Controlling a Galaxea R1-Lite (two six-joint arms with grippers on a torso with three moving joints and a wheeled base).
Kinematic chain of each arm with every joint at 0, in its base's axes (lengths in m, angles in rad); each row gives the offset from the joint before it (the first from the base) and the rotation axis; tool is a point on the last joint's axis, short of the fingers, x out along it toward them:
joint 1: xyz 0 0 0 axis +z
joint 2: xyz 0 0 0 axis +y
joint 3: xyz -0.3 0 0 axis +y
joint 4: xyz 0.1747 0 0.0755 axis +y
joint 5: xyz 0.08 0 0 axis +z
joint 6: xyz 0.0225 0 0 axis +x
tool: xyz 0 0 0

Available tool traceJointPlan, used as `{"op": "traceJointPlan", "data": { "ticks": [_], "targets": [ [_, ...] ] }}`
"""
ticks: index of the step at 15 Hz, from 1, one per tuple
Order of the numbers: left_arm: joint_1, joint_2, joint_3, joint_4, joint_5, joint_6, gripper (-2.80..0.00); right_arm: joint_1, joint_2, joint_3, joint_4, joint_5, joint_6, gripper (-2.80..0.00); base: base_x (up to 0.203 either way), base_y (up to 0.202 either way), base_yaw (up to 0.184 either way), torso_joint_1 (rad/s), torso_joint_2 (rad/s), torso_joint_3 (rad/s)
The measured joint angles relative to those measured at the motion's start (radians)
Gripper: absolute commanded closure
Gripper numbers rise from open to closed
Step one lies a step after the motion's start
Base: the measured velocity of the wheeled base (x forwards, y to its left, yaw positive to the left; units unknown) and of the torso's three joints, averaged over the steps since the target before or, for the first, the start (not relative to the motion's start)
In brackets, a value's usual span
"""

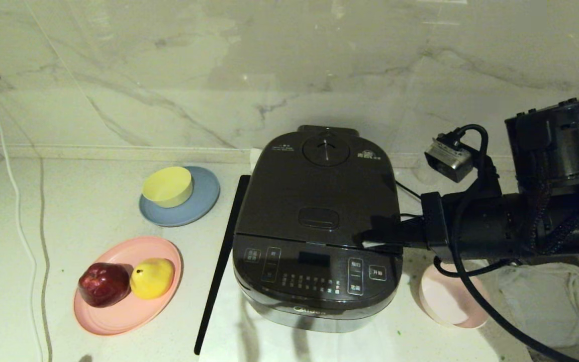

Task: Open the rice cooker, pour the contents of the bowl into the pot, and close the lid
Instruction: Close the rice cooker

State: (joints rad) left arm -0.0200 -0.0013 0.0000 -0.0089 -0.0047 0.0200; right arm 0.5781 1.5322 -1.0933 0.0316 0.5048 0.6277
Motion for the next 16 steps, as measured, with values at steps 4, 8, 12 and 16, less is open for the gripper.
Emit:
{"op": "traceJointPlan", "data": {
  "ticks": [4, 8, 12, 16],
  "targets": [
    [-0.001, 0.0, 0.0, 0.0, 0.0, 0.0, 0.0, 0.001, -0.05, -0.015, 0.152, -0.04, -0.019, 0.0, 0.0, 0.0, 0.0, 0.0, 0.0, 0.0],
    [-0.001, 0.0, 0.0, 0.001, 0.0, 0.0, 0.0, 0.022, -0.106, -0.001, 0.23, -0.043, -0.037, 0.0, 0.0, 0.0, 0.0, 0.0, 0.0, 0.0],
    [-0.001, 0.0, 0.0, 0.0, 0.0, 0.0, 0.0, 0.043, -0.129, 0.024, 0.234, -0.044, -0.036, 0.0, 0.0, 0.0, 0.0, 0.0, 0.0, 0.0],
    [-0.001, 0.0, 0.0, 0.0, 0.0, 0.0, 0.0, 0.046, -0.132, 0.032, 0.219, -0.052, -0.036, 0.0, 0.0, 0.0, 0.0, 0.0, 0.0, 0.0]
  ]
}}
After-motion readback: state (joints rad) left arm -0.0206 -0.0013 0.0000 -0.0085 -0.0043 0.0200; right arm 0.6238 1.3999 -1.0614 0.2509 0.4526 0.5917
